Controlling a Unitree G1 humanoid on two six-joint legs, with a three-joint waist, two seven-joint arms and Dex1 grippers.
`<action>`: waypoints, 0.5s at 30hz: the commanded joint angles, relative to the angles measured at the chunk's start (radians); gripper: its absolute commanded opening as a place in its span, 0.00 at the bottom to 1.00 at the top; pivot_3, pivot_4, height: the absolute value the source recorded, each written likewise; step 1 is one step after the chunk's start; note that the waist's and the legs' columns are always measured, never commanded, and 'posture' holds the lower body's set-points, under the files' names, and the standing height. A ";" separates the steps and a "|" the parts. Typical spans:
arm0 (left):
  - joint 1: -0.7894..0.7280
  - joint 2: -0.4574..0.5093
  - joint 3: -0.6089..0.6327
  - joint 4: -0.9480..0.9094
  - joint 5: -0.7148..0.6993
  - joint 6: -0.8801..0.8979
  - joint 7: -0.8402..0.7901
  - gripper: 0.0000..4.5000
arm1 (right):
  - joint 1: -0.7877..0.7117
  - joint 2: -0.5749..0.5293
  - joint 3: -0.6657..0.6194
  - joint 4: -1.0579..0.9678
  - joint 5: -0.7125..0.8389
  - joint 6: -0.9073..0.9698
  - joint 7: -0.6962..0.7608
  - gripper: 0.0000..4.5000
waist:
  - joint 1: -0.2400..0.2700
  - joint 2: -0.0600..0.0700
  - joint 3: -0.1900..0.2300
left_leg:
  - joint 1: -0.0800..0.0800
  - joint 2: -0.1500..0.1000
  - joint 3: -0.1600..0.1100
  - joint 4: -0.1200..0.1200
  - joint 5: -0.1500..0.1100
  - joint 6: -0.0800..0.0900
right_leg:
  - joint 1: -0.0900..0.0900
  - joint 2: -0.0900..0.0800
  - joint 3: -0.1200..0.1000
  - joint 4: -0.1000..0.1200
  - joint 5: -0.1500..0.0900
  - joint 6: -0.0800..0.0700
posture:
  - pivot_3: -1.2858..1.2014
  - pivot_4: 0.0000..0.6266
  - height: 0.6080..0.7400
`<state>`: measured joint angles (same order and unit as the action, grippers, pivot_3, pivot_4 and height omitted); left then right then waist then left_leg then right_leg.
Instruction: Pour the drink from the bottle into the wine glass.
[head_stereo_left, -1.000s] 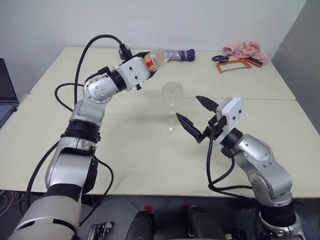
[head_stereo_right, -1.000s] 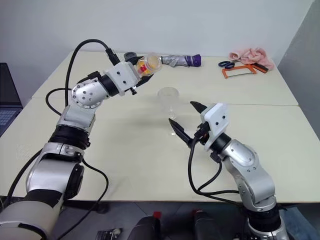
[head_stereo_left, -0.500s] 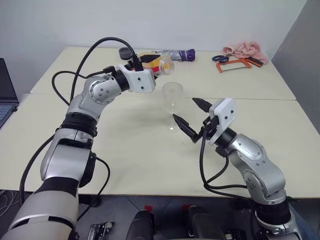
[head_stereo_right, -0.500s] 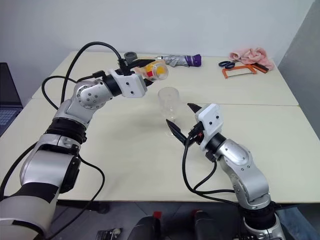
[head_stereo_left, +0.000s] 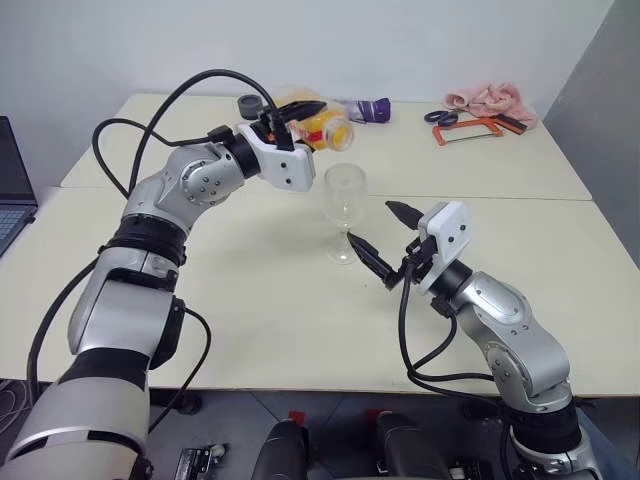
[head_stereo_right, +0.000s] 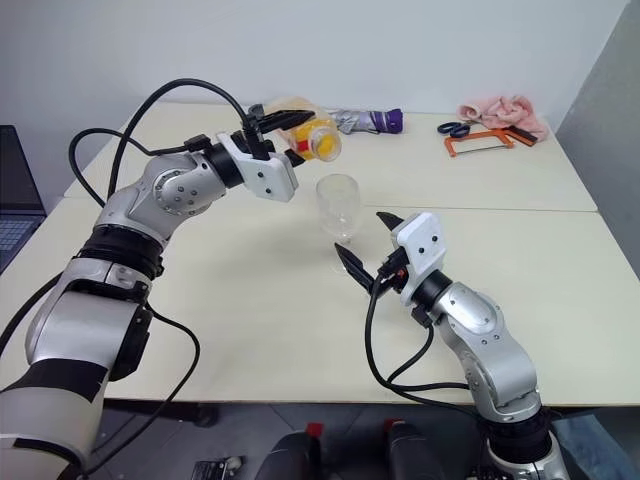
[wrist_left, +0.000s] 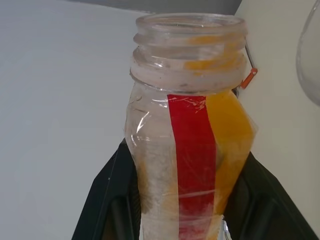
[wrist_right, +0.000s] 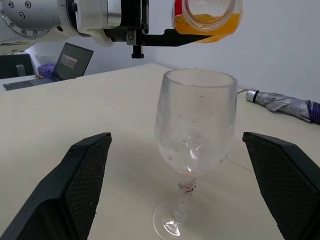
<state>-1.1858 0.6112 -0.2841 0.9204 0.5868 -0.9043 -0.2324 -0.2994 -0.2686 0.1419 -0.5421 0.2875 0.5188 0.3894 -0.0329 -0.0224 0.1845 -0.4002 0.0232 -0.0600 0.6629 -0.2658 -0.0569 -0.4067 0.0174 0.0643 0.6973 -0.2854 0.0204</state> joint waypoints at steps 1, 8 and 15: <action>-0.053 0.026 -0.008 -0.004 0.024 -0.009 0.046 0.37 | -0.012 0.004 -0.003 -0.019 0.001 -0.003 -0.006 1.00 | 0.000 0.000 0.000 | 0.000 0.000 0.000 0.000 0.000 0.000 | 0.000 0.000 0.000 0.000 0.000 0.000 | 0.52 0.24 1.00; -0.069 0.034 -0.030 0.017 0.058 -0.007 0.089 0.37 | -0.009 0.009 -0.001 -0.033 0.011 0.002 -0.004 1.00 | 0.000 0.000 0.000 | 0.000 0.000 0.000 0.000 0.000 0.000 | 0.000 0.000 0.000 0.000 0.000 0.000 | 0.52 0.24 1.00; -0.088 0.041 -0.050 0.034 0.087 -0.005 0.115 0.37 | 0.013 0.000 0.013 -0.046 0.002 -0.027 0.013 1.00 | 0.000 0.000 0.000 | 0.000 0.000 0.000 0.000 0.000 0.000 | 0.000 0.000 0.000 0.000 0.000 0.000 | 0.52 0.24 1.00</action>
<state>-1.2295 0.6335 -0.3460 0.9621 0.6772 -0.9037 -0.1454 -0.2861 -0.2663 0.1531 -0.5440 0.2923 0.5165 0.3956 -0.0328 -0.0224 0.1845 -0.4002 0.0230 -0.0599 0.6630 -0.2658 -0.0569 -0.4067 0.0172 0.0642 0.6975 -0.2854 0.0204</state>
